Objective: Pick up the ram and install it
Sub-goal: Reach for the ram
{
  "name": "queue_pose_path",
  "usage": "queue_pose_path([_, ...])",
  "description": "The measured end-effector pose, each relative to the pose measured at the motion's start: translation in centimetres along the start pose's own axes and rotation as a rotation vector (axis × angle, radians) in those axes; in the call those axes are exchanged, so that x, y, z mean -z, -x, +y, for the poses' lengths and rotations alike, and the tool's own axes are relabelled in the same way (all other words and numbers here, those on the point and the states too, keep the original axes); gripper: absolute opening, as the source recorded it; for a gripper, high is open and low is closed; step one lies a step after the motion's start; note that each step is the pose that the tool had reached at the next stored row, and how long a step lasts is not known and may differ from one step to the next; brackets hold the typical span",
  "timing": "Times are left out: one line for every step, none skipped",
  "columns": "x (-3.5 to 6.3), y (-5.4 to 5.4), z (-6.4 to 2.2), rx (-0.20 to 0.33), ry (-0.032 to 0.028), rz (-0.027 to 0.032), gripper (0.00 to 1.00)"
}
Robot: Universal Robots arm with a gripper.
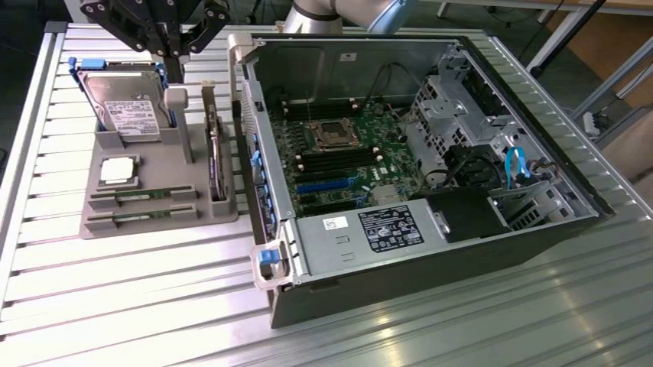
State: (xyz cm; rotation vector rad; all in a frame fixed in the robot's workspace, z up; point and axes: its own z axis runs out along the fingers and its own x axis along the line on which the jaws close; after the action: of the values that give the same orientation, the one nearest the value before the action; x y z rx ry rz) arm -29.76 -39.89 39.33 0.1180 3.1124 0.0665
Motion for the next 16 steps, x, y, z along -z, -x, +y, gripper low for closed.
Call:
queue_pose_path([0.00, -0.04, 0.00, 0.000, 0.0000, 0.0000, 0.10])
queue_pose_path([0.00, -0.08, -0.01, 0.000, 0.0000, 0.0000, 0.10])
queue_pose_path([0.00, -0.13, -0.01, 0.000, 0.0000, 0.0000, 0.10])
queue_pose_path([0.01, -0.21, -0.02, 0.000, 0.0000, 0.0000, 0.10])
queue_pose_path([0.01, -0.30, -0.02, 0.000, 0.0000, 0.0000, 0.10])
queue_pose_path([0.01, -0.36, -0.03, 0.000, 0.0000, 0.0000, 0.10])
queue_pose_path([0.01, -0.40, -0.03, 0.000, 0.0000, 0.0000, 0.10])
queue_pose_path([0.01, -0.46, -0.04, 0.000, 0.0000, 0.0000, 0.10])
queue_pose_path([0.01, -0.51, -0.04, 0.000, 0.0000, -0.0001, 0.10])
queue_pose_path([0.02, -0.55, -0.04, 0.000, 0.0000, 0.0000, 0.10])
queue_pose_path([0.01, -0.60, -0.05, 0.000, 0.0000, 0.0000, 0.10])
queue_pose_path([0.02, -0.65, -0.05, 0.000, 0.0000, 0.0000, 0.10])
queue_pose_path([0.02, -0.70, -0.06, 0.000, 0.0000, 0.0000, 0.10])
queue_pose_path([0.02, -0.74, -0.06, 0.000, 0.0000, 0.0000, 0.10])
queue_pose_path([0.02, -0.78, -0.06, 0.000, 0.0000, -0.0001, 0.10])
queue_pose_path([0.02, -0.82, -0.06, 0.000, 0.0000, 0.0000, 0.10])
